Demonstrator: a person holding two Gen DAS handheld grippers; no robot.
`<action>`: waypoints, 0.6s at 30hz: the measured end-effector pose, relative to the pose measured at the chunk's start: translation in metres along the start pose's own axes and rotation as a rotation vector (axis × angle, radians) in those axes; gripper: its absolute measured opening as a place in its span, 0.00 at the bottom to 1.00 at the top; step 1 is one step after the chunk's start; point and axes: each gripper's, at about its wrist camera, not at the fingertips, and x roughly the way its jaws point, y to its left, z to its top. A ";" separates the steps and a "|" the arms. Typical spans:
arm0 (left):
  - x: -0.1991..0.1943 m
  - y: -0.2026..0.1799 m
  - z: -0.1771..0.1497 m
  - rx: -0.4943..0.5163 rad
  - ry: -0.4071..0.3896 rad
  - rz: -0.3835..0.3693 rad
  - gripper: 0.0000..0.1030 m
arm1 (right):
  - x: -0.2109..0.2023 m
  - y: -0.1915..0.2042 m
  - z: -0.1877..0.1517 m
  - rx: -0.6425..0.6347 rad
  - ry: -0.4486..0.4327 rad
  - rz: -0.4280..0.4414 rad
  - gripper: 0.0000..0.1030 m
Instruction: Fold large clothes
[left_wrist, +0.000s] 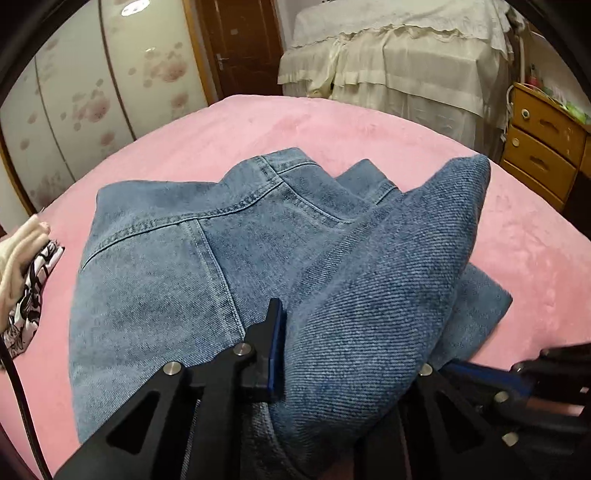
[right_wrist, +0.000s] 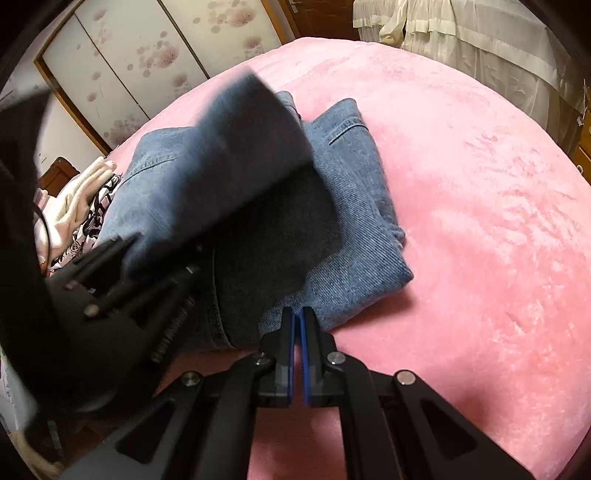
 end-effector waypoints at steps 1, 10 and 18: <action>-0.002 0.001 -0.001 0.001 -0.002 -0.010 0.18 | -0.001 0.000 0.000 0.000 0.001 0.003 0.03; -0.033 0.008 0.004 0.017 0.040 -0.210 0.53 | -0.021 -0.017 0.017 0.003 0.046 0.053 0.13; -0.091 0.066 0.008 -0.158 -0.025 -0.294 0.75 | -0.063 -0.022 0.032 -0.003 -0.001 0.142 0.45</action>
